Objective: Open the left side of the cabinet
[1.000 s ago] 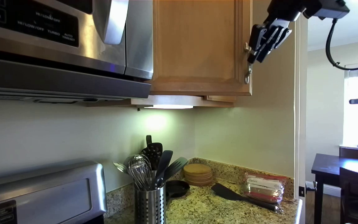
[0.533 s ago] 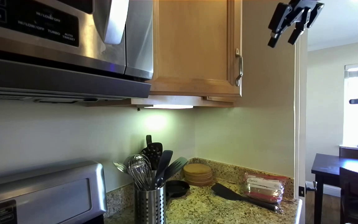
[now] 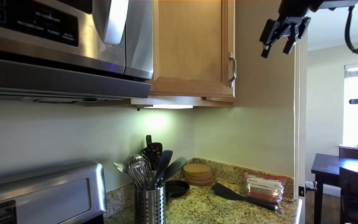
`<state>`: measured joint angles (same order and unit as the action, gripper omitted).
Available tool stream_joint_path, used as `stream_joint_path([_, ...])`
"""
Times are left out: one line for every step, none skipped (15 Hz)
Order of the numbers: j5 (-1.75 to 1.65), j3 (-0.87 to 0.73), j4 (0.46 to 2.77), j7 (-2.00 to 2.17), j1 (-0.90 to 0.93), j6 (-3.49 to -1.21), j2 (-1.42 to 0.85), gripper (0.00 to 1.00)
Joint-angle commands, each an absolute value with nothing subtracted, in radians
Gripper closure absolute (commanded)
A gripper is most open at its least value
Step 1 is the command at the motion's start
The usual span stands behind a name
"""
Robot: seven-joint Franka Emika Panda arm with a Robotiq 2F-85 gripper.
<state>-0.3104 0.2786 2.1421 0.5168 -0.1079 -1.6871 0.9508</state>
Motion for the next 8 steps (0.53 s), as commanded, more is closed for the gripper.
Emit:
stream_joint_path([-0.315, 0.253, 2.145, 0.499, -0.119, -1.773, 0.867, 0.0])
stream_joint_path([-0.314, 0.245, 2.138, 0.498, -0.122, -1.787, 0.842, 0.0])
stream_joint_path([-0.318, 0.236, 2.135, 0.499, -0.128, -1.804, 0.823, 0.0])
stream_joint_path([-0.321, 0.22, 2.133, 0.498, -0.136, -1.816, 0.808, 0.0])
stream_joint_path([-0.323, 0.203, 2.134, 0.495, -0.143, -1.829, 0.798, 0.0])
stream_joint_path([-0.335, 0.184, 2.138, 0.494, -0.158, -1.839, 0.79, 0.0])
stream_joint_path([-0.349, 0.165, 2.138, 0.492, -0.172, -1.846, 0.781, 0.0])
stream_joint_path([-0.37, 0.137, 2.162, 0.497, -0.19, -1.898, 0.752, 0.0])
